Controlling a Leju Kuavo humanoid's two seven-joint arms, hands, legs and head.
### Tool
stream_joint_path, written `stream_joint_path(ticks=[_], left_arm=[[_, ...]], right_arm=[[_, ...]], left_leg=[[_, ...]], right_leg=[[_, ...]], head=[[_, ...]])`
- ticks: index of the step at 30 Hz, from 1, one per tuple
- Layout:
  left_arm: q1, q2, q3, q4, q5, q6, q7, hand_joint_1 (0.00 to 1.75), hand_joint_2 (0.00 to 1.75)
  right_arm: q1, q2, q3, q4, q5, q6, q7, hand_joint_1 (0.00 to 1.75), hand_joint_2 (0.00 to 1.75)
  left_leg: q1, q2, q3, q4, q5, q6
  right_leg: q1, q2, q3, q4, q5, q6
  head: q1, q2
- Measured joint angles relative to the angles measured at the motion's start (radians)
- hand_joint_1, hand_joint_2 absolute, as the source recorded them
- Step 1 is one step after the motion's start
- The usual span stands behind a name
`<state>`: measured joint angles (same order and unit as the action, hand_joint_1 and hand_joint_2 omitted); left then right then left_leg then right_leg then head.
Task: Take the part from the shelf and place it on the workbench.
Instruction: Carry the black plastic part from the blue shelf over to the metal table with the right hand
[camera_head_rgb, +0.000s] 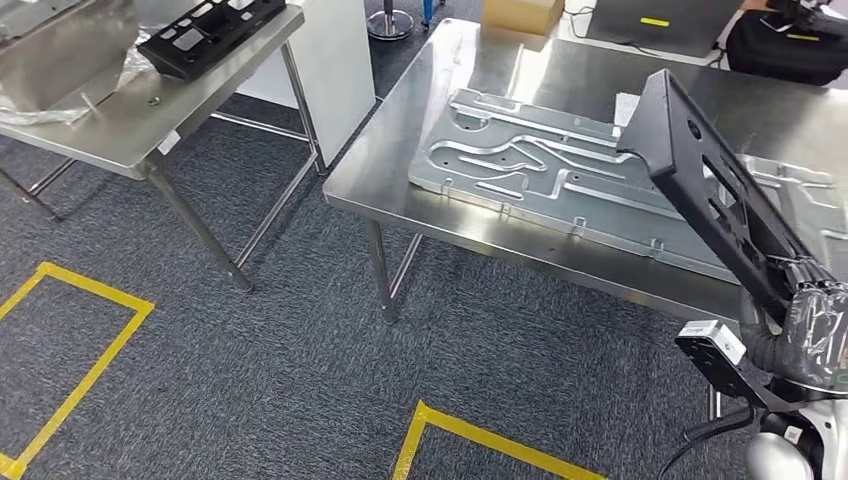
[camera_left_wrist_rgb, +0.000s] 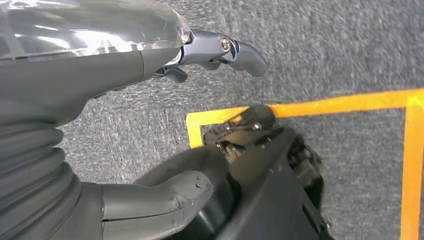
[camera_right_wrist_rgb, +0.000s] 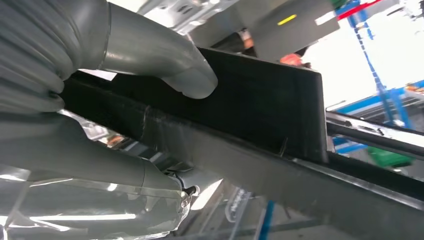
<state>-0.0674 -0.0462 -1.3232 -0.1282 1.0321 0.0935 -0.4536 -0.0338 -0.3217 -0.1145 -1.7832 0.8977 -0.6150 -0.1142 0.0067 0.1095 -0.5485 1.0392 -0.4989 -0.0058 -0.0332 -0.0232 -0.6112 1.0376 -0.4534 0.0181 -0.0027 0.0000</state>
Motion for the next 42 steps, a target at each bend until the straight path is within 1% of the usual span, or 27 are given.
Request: stream_joint_path(ticks=[1, 3, 5, 6, 7, 8, 10, 12, 14, 15, 16, 18, 20, 21, 22, 23, 25, 27, 29, 32, 34, 36, 38, 39, 40, 41, 42], left_arm=[[-0.001, 0.000, 0.000, 0.000, 0.000, 0.000, 0.000, 0.00, 1.75], [0.001, 0.000, 0.000, 0.000, 0.001, 0.000, -0.001, 0.00, 1.75], [0.003, 0.000, 0.000, 0.000, 0.002, -0.001, -0.003, 0.00, 1.75], [0.003, 0.000, 0.000, 0.000, 0.003, -0.002, -0.003, 0.00, 1.75], [0.003, 0.000, 0.000, 0.000, 0.003, -0.002, -0.004, 0.00, 1.75], [0.003, 0.000, 0.000, 0.000, 0.003, -0.002, -0.004, 0.00, 1.75], [0.005, 0.002, -0.001, 0.000, 0.003, -0.002, -0.003, 0.00, 1.75], [0.006, 0.004, -0.001, 0.000, 0.004, -0.003, -0.002, 0.00, 1.75], [0.005, 0.003, -0.001, 0.000, 0.008, -0.004, -0.002, 0.00, 1.75], [0.005, 0.003, -0.001, 0.000, 0.010, -0.004, -0.001, 0.00, 1.75], [0.005, 0.002, -0.001, 0.000, 0.013, -0.004, 0.000, 0.00, 1.75], [0.006, 0.001, -0.001, 0.000, 0.017, -0.005, 0.002, 0.00, 1.75], [0.009, 0.001, -0.001, 0.000, 0.019, -0.005, 0.005, 0.00, 1.75], [0.009, 0.001, -0.001, 0.000, 0.021, -0.007, 0.010, 0.00, 1.75], [0.010, 0.000, -0.001, 0.000, 0.025, -0.011, 0.019, 0.00, 1.75], [0.009, 0.000, -0.001, 0.000, 0.029, -0.015, 0.030, 0.00, 1.75], [0.008, -0.002, -0.001, 0.000, 0.035, -0.025, 0.053, 0.00, 1.75], [0.006, -0.003, -0.001, 0.000, 0.036, -0.029, 0.066, 0.00, 1.75], [0.005, -0.002, -0.001, 0.000, 0.036, -0.030, 0.075, 0.00, 1.75], [0.005, 0.001, 0.000, 0.000, 0.036, -0.032, 0.086, 0.00, 1.75], [0.005, 0.001, -0.001, 0.000, 0.036, -0.032, 0.090, 0.00, 1.75], [0.005, -0.002, -0.001, 0.000, 0.036, -0.031, 0.092, 0.00, 1.75], [0.005, -0.003, -0.001, 0.000, 0.037, -0.028, 0.093, 0.00, 1.75], [0.006, -0.004, -0.001, 0.000, 0.037, -0.026, 0.093, 0.00, 1.75], [0.007, -0.004, -0.001, 0.000, 0.037, -0.025, 0.094, 0.00, 1.75], [0.008, -0.005, -0.001, 0.000, 0.037, -0.024, 0.094, 0.00, 1.75], [0.009, -0.007, -0.001, 0.000, 0.037, -0.023, 0.094, 0.00, 1.75]], right_arm=[[0.000, 0.000, 0.000, 0.000, 0.000, 0.000, 0.001, 1.75, 1.75], [0.002, 0.000, -0.001, 0.000, 0.001, 0.000, 0.004, 1.75, 1.75], [0.005, 0.000, -0.001, 0.000, 0.002, 0.001, 0.006, 1.75, 1.75], [0.006, 0.000, -0.001, 0.000, 0.003, 0.001, 0.007, 1.75, 1.75], [0.007, 0.000, -0.001, 0.000, 0.003, 0.001, 0.007, 1.75, 1.75], [0.008, 0.000, -0.001, 0.000, 0.004, 0.002, 0.008, 1.75, 1.75], [0.008, 0.000, -0.001, 0.000, 0.004, 0.002, 0.008, 1.75, 1.75], [0.009, 0.001, -0.001, 0.000, 0.005, 0.002, 0.008, 1.75, 1.75], [0.016, 0.001, -0.002, 0.000, 0.006, 0.001, 0.008, 1.75, 1.75], [0.020, 0.001, -0.002, 0.000, 0.007, 0.001, 0.008, 1.75, 1.75], [0.020, 0.001, -0.003, 0.000, 0.008, 0.000, 0.008, 1.75, 1.75], [0.015, 0.001, -0.005, 0.001, 0.010, 0.000, 0.007, 1.75, 1.75], [0.014, 0.002, -0.005, 0.002, 0.013, 0.000, 0.007, 1.75, 1.75], [0.016, 0.002, -0.005, 0.002, 0.017, 0.000, 0.006, 1.75, 1.75], [0.017, 0.003, -0.005, 0.003, 0.021, 0.000, 0.006, 1.75, 1.75], [0.016, 0.004, -0.005, 0.004, 0.024, -0.001, 0.005, 1.75, 1.75], [0.012, 0.005, -0.005, 0.006, 0.029, -0.001, 0.003, 1.75, 1.75], [0.007, 0.006, -0.004, 0.008, 0.032, -0.002, 0.001, 1.75, 1.75], [0.005, 0.008, -0.004, 0.011, 0.035, -0.003, -0.001, 1.75, 1.75], [0.004, 0.011, -0.003, 0.014, 0.039, -0.003, -0.001, 1.75, 1.75], [0.004, 0.014, -0.002, 0.018, 0.041, -0.004, 0.000, 1.75, 1.75], [0.002, 0.015, 0.001, 0.021, 0.046, -0.005, 0.001, 1.75, 1.75], [0.001, 0.016, 0.002, 0.024, 0.051, -0.006, 0.003, 1.75, 1.75], [0.003, 0.016, 0.002, 0.026, 0.053, -0.007, 0.004, 1.75, 1.75], [0.006, 0.016, 0.002, 0.027, 0.055, -0.007, 0.006, 1.75, 1.75], [0.009, 0.016, 0.003, 0.029, 0.057, -0.007, 0.007, 1.75, 1.75], [0.010, 0.016, 0.003, 0.029, 0.058, -0.007, 0.008, 1.75, 1.75]], left_leg=[[0.003, -0.024, -0.010, 0.027, -0.022, -0.005], [0.005, -0.080, -0.057, 0.142, -0.091, -0.008], [0.005, -0.099, -0.109, 0.261, -0.137, -0.005], [0.004, -0.101, -0.115, 0.276, -0.132, -0.001], [0.003, -0.104, -0.105, 0.254, -0.108, 0.005], [0.002, -0.115, -0.078, 0.196, -0.071, 0.013], [0.001, -0.171, -0.021, 0.066, -0.010, 0.032], [-0.002, -0.210, 0.003, 0.004, 0.004, 0.041], [-0.004, -0.195, 0.007, -0.011, 0.008, 0.042], [-0.002, -0.185, 0.010, -0.020, 0.014, 0.044], [0.000, -0.174, 0.014, -0.030, 0.021, 0.046], [0.002, -0.154, 0.016, -0.041, 0.031, 0.050], [0.000, -0.136, 0.012, -0.041, 0.032, 0.052], [-0.001, -0.128, 0.010, -0.040, 0.032, 0.052], [-0.001, -0.121, 0.009, -0.039, 0.032, 0.051], [-0.001, -0.116, 0.009, -0.037, 0.031, 0.049], [-0.003, -0.108, 0.007, -0.029, 0.026, 0.042], [-0.007, -0.103, 0.004, -0.023, 0.022, 0.034], [-0.010, -0.101, 0.001, -0.021, 0.019, 0.041], [-0.014, -0.101, 0.012, -0.047, 0.023, 0.058], [-0.014, -0.102, 0.054, -0.107, 0.036, 0.073], [-0.007, -0.100, 0.094, -0.155, 0.051, 0.078], [0.006, -0.096, 0.106, -0.167, 0.063, 0.068], [0.014, -0.095, 0.108, -0.165, 0.065, 0.057], [0.025, -0.096, 0.109, -0.161, 0.064, 0.044], [0.037, -0.098, 0.110, -0.154, 0.058, 0.029], [0.052, -0.100, 0.109, -0.140, 0.048, 0.011]], right_leg=[[-0.001, 0.010, -0.001, -0.001, 0.002, -0.007], [0.000, 0.031, -0.004, -0.001, 0.005, -0.017], [0.006, 0.056, -0.007, -0.001, 0.007, -0.022], [0.008, 0.070, -0.008, -0.001, 0.008, -0.024], [0.011, 0.084, -0.007, 0.000, 0.009, -0.024], [0.013, 0.099, -0.006, 0.000, 0.009, -0.024], [0.013, 0.125, -0.008, 0.002, 0.012, -0.021], [0.007, 0.148, -0.017, 0.003, 0.018, -0.010], [0.001, 0.164, -0.023, -0.002, 0.026, 0.004], [0.002, 0.150, -0.025, -0.002, 0.025, 0.009], [0.005, 0.124, -0.031, 0.009, 0.015, 0.014], [0.009, 0.059, -0.065, 0.083, -0.036, 0.019], [0.007, 0.034, -0.113, 0.195, -0.092, 0.023], [0.006, 0.031, -0.123, 0.226, -0.099, 0.024], [0.005, 0.029, -0.113, 0.220, -0.087, 0.025], [0.004, 0.028, -0.086, 0.178, -0.060, 0.025], [0.006, 0.023, -0.011, 0.053, -0.013, 0.019], [0.010, 0.022, 0.021, -0.010, -0.003, 0.010], [0.011, 0.023, 0.021, -0.016, -0.004, 0.005], [0.006, 0.021, 0.027, -0.020, 0.014, 0.010], [0.004, 0.018, 0.030, -0.015, 0.035, 0.016], [0.002, 0.022, 0.009, 0.020, 0.013, 0.021], [-0.005, 0.028, -0.043, 0.106, -0.046, 0.031], [-0.013, 0.028, -0.069, 0.145, -0.066, 0.039], [-0.023, 0.027, -0.082, 0.162, -0.068, 0.049], [-0.035, 0.025, -0.079, 0.147, -0.049, 0.062], [-0.049, 0.023, -0.058, 0.101, -0.012, 0.079]], head=[[-0.001, 0.000], [-0.004, 0.000], [-0.006, 0.000], [-0.006, 0.000], [-0.006, 0.000], [-0.006, 0.000], [-0.004, 0.000], [-0.004, 0.000], [-0.007, 0.000], [-0.006, 0.000], [-0.003, 0.000], [0.004, 0.000], [0.005, 0.000], [0.005, 0.000], [0.005, 0.000], [0.005, 0.000], [0.006, 0.000], [0.005, 0.000], [0.004, 0.000], [0.003, 0.000], [0.003, 0.000], [0.005, 0.000], [0.009, 0.000], [0.009, 0.000], [0.009, 0.000], [0.009, 0.000], [0.009, 0.000]])
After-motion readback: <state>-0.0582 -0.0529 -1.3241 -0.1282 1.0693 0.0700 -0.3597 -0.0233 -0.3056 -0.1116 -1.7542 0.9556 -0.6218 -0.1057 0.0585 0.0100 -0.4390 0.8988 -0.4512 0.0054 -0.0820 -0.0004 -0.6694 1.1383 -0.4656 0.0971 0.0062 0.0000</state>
